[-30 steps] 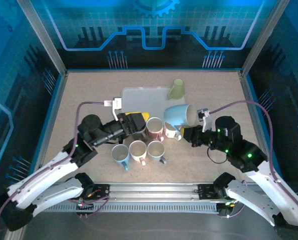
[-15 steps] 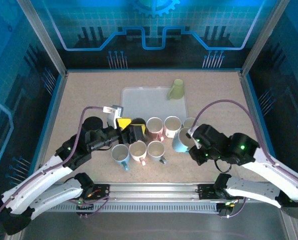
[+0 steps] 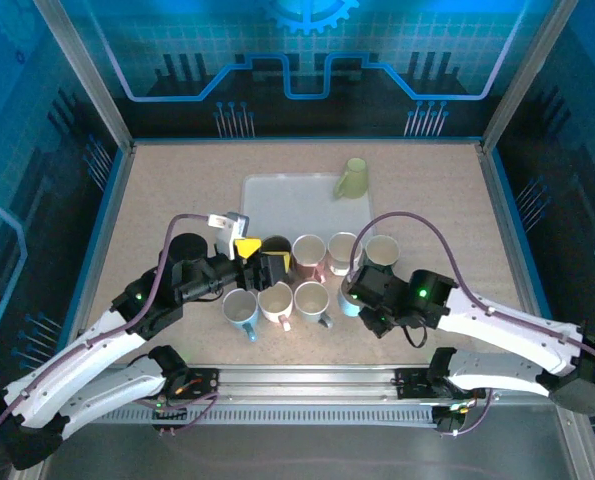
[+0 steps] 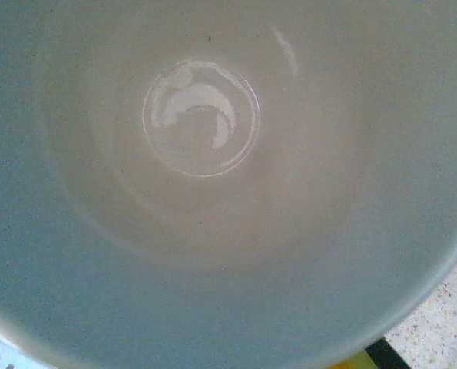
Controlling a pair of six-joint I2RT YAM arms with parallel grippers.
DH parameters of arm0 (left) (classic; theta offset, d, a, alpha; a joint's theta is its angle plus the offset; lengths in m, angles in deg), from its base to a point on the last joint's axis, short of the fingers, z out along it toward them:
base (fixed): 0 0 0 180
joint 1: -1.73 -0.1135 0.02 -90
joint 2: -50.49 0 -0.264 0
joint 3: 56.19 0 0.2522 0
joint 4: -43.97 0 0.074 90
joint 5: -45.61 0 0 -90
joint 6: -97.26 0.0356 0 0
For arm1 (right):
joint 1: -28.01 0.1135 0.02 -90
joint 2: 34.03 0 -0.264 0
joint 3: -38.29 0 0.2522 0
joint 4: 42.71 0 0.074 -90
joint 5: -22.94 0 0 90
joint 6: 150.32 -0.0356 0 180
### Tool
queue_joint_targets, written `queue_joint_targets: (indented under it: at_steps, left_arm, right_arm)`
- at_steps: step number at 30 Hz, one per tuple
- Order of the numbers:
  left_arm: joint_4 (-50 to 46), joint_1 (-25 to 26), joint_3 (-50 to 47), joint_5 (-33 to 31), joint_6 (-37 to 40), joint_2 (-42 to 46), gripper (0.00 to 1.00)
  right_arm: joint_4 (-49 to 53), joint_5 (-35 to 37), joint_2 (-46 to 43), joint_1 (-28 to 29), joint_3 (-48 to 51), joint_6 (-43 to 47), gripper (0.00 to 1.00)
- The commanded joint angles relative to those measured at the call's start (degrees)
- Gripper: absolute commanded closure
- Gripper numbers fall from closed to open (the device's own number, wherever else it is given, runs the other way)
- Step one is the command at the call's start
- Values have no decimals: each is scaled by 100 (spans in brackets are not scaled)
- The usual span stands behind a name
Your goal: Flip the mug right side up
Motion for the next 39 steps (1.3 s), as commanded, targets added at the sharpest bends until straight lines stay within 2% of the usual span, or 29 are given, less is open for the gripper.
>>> queue_joint_targets:
  at_steps: [1, 5, 18, 24, 39]
  left_arm:
    - [-55, -10, 28, -37, 185, 37, 1]
    - [-2, -10, -45, -37, 161, 42, 1]
    - [69, -10, -98, -37, 173, -29, 1]
    - [50, -10, -107, -36, 178, -24, 1]
    - [35, -4, -134, -1, 170, -41, 1]
  right_arm:
    - [-737, 232, 111, 53, 156, -155, 100]
    - [-1117, 78, 328, 34, 549, -206, 100]
    - [-1499, -57, 797, 34, 798, -283, 100]
    - [-1484, 85, 945, 110, 789, -373, 93]
    - [-1404, 57, 948, 246, 790, -522, 62]
